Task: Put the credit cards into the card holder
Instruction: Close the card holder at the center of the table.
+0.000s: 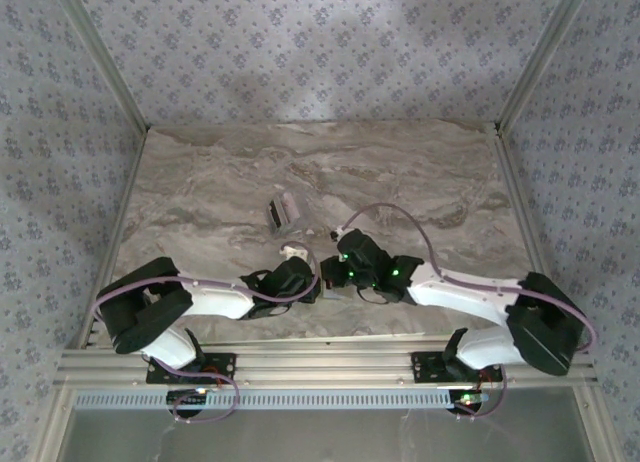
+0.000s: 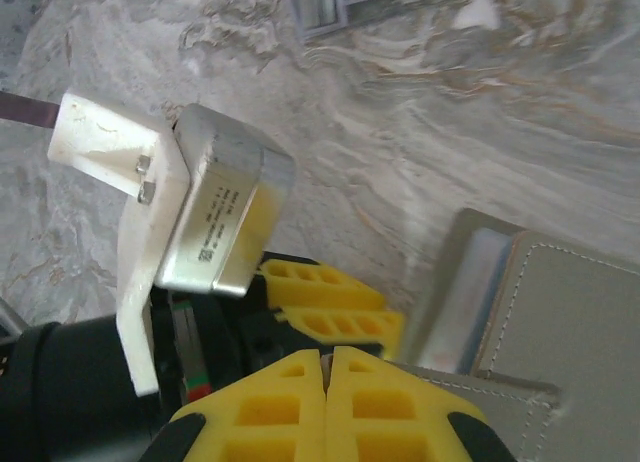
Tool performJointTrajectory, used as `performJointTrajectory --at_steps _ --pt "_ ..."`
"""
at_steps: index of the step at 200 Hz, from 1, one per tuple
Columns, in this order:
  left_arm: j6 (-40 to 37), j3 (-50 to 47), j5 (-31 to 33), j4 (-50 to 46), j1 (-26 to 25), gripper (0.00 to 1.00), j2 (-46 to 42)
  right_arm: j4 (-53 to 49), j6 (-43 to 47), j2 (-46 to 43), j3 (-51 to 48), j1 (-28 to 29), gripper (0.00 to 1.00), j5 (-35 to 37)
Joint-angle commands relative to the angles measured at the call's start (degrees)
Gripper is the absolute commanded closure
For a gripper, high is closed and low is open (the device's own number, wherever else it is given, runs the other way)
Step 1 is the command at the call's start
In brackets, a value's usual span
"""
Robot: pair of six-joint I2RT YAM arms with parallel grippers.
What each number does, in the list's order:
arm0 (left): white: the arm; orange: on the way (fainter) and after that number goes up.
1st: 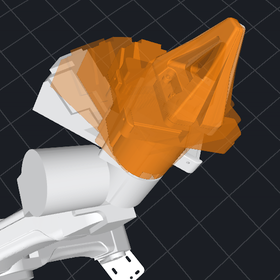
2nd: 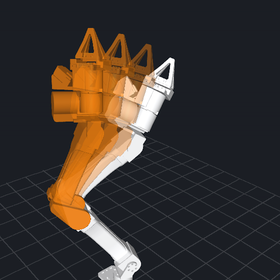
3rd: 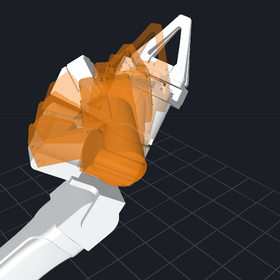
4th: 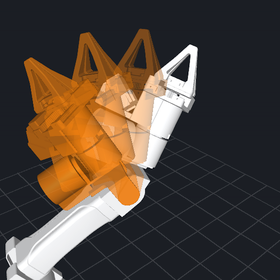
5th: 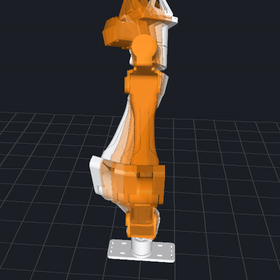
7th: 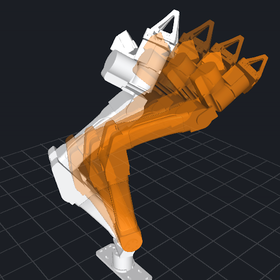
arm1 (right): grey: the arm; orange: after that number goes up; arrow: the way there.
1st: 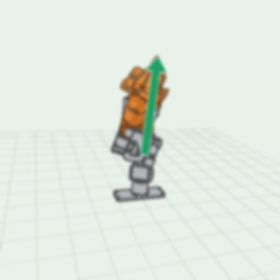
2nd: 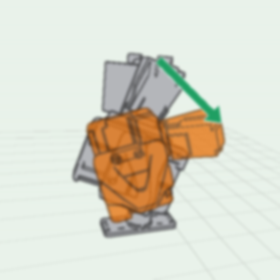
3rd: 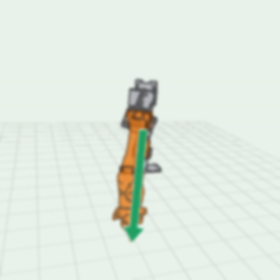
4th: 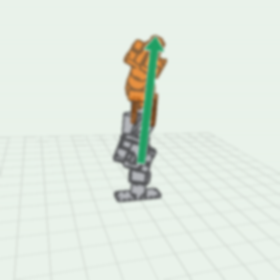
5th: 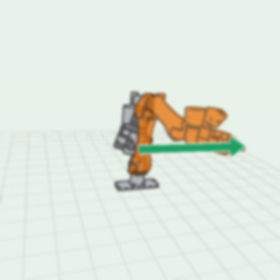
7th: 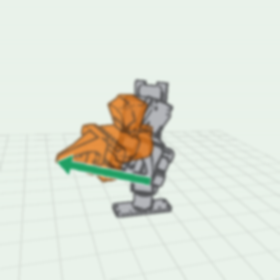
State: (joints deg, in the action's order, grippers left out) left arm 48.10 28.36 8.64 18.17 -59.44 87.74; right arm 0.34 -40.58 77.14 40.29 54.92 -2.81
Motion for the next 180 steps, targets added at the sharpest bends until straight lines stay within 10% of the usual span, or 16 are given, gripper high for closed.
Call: performJointTrajectory --at_steps 1,132,180 --pt "2.7 -2.6 -1.6 -4.7 -0.9 0.75 0.8 6.3 -0.7 4.0 1.9 -0.1 1.0 -3.1" --pt "2.7 -11.5 6.7 -32.7 -1.4 0.57 -37.1 -0.8 3.4 10.2 10.2 -4.1 0.31 -11.6" --pt "-2.2 -5.7 6.5 -38.1 -1.4 0.55 -40.9 -7.5 4.0 -2.0 4.0 -7.3 0.38 -8.4"
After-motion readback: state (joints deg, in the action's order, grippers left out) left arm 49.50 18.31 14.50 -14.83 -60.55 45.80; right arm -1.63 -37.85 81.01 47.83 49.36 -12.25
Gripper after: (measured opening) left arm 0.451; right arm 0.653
